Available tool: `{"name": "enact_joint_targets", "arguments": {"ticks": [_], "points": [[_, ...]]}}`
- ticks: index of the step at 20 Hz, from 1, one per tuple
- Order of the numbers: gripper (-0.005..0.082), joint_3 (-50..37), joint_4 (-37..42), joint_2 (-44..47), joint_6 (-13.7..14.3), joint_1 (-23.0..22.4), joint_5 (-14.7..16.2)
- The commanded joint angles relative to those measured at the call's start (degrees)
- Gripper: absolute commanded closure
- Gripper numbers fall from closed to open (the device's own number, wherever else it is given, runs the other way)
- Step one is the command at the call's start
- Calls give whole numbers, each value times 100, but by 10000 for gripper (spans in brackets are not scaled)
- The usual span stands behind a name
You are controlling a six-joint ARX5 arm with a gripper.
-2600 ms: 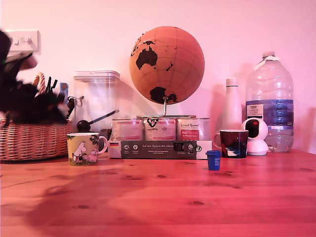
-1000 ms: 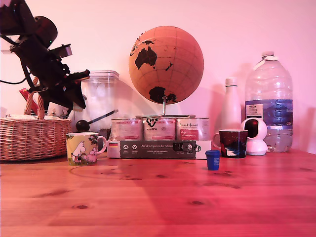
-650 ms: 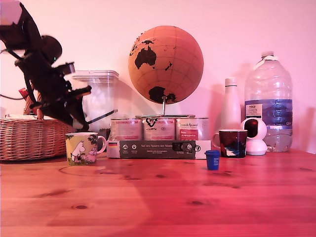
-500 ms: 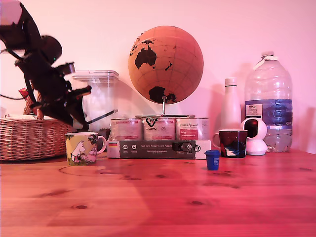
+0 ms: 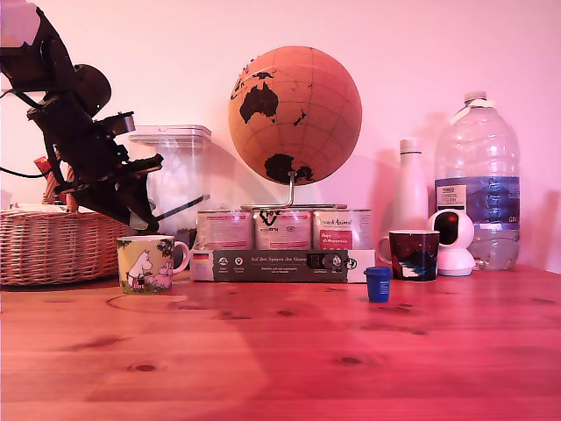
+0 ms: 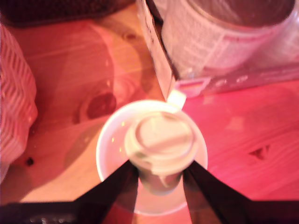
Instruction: Pick up the coffee capsules on the table and drop them inside the coffee cup
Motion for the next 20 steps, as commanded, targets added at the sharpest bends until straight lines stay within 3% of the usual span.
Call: {"name": "enact_joint_targets", "arguments": {"ticks": [1,2,3,15,17,18,20], "points": [[219,83,37,170,-26,-20,-17],[73,83,22,170,-31,-20,-28],[-8,83,4,170,-31,-20,-26],[-3,83,-92,170,-9,-22,17],[85,90,-179,170,-9,-22,15],[194,90,-197,170,-7,-24,17],[539,90,-190,170,-9,-24,68]]}}
